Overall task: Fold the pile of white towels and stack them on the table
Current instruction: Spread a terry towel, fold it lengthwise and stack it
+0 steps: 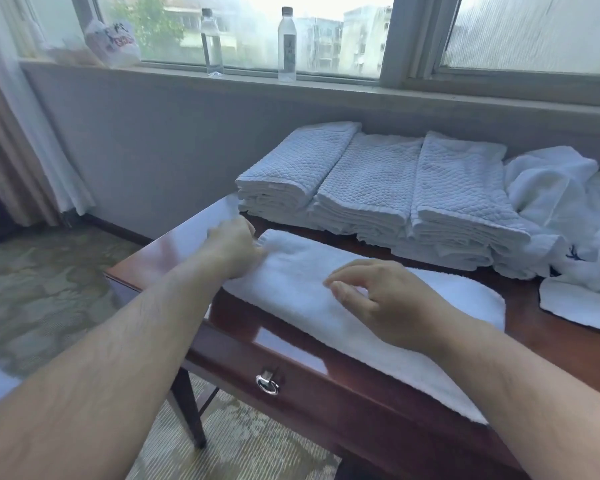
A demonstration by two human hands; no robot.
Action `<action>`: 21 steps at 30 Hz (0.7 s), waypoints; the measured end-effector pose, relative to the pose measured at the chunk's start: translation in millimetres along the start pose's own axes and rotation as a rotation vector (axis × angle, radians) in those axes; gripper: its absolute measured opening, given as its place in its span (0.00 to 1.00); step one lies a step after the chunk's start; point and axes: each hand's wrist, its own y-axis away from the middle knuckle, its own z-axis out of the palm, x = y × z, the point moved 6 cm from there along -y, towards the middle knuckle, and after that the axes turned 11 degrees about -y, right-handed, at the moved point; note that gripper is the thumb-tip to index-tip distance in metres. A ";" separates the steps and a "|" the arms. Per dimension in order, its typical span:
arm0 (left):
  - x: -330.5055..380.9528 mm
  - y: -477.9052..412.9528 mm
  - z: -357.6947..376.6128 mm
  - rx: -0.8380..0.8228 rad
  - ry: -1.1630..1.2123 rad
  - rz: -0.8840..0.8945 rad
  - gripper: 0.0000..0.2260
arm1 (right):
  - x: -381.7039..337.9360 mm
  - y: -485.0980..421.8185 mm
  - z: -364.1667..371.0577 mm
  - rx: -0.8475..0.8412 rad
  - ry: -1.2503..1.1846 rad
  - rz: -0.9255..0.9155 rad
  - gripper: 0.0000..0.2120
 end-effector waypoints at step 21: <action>75.4 49.4 55.3 -0.085 -0.313 0.418 0.27 | 100.1 102.2 -60.3 0.565 -0.180 0.663 0.20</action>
